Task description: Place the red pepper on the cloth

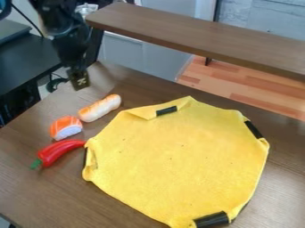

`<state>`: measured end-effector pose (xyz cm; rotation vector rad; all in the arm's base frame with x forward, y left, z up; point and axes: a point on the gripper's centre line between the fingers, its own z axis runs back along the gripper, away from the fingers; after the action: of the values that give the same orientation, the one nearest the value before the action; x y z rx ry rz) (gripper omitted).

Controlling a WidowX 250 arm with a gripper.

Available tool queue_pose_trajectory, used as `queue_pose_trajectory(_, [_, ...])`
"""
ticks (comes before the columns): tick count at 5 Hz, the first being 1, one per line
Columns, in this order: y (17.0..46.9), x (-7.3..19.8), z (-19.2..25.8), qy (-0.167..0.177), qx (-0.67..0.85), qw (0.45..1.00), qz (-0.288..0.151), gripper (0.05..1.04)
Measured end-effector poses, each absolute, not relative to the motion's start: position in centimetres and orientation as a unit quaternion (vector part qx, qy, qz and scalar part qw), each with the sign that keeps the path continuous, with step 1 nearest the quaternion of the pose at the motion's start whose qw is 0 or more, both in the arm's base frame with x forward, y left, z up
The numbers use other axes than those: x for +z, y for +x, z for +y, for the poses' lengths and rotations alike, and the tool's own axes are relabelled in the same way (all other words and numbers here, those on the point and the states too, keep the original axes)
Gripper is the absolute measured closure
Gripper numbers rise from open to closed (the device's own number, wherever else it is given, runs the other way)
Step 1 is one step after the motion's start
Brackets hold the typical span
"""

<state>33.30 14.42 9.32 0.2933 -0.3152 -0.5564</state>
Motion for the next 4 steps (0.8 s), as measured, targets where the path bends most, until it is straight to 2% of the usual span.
queue_pose_trajectory(1, [32.4, 6.3, 15.8, 0.114, -0.271, 0.947, -0.126, 0.083])
queue_pose_trajectory(3, [31.5, 1.8, 17.4, 0.092, -0.282, 0.951, -0.090, 0.083])
queue_pose_trajectory(4, [31.8, 1.3, 17.8, 0.105, -0.290, 0.947, -0.092, 0.083])
